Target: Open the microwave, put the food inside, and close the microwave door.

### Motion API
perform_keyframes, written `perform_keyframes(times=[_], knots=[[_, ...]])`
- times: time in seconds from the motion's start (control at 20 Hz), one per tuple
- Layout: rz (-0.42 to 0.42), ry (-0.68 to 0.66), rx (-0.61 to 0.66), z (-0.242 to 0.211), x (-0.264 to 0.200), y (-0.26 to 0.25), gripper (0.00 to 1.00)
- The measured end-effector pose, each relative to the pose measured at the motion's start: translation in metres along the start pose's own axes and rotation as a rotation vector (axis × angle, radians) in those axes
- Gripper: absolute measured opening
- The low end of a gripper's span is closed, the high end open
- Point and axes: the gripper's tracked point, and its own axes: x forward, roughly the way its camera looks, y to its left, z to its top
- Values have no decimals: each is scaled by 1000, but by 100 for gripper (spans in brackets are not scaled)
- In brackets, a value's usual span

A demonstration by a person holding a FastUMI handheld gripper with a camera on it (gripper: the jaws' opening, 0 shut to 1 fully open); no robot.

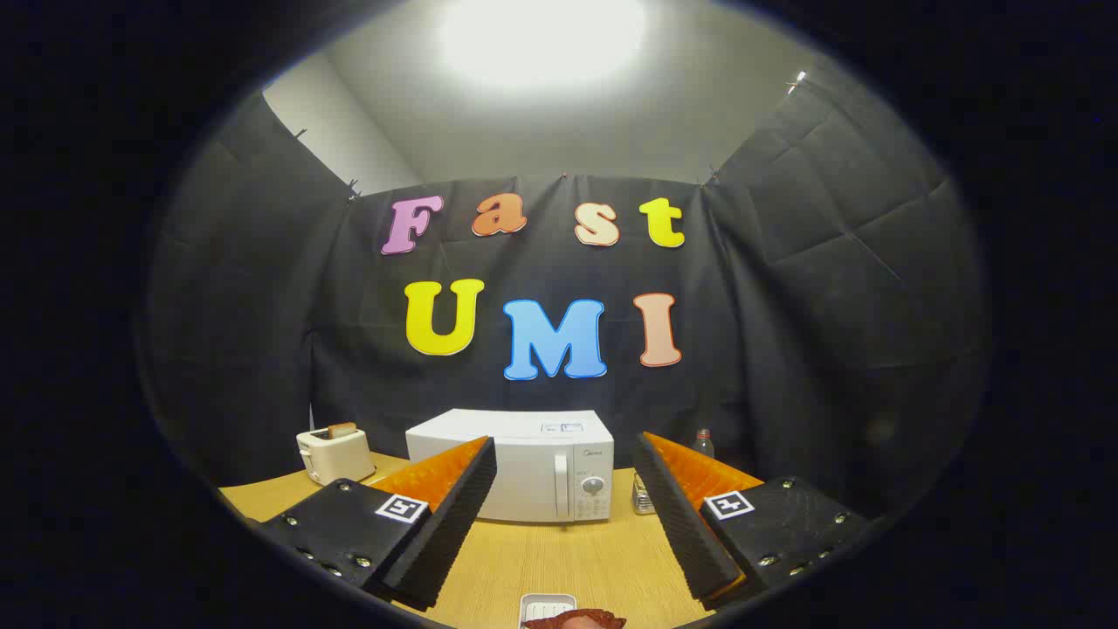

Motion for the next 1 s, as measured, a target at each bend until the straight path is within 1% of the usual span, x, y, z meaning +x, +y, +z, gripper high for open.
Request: perform_keyframes(times=[0.15, 0.4, 0.5, 0.8, 1.0], knots=[[-2, -11, -1, 3, -4, -5, 99], [-29, 20, 17, -6, -10, -21, 99], [-27, 23, 25, -5, -9, -23, 99], [-26, 47, 32, -8, 16, -32, 99], [-5, 43, 36, -8, 50, -33, 99]])
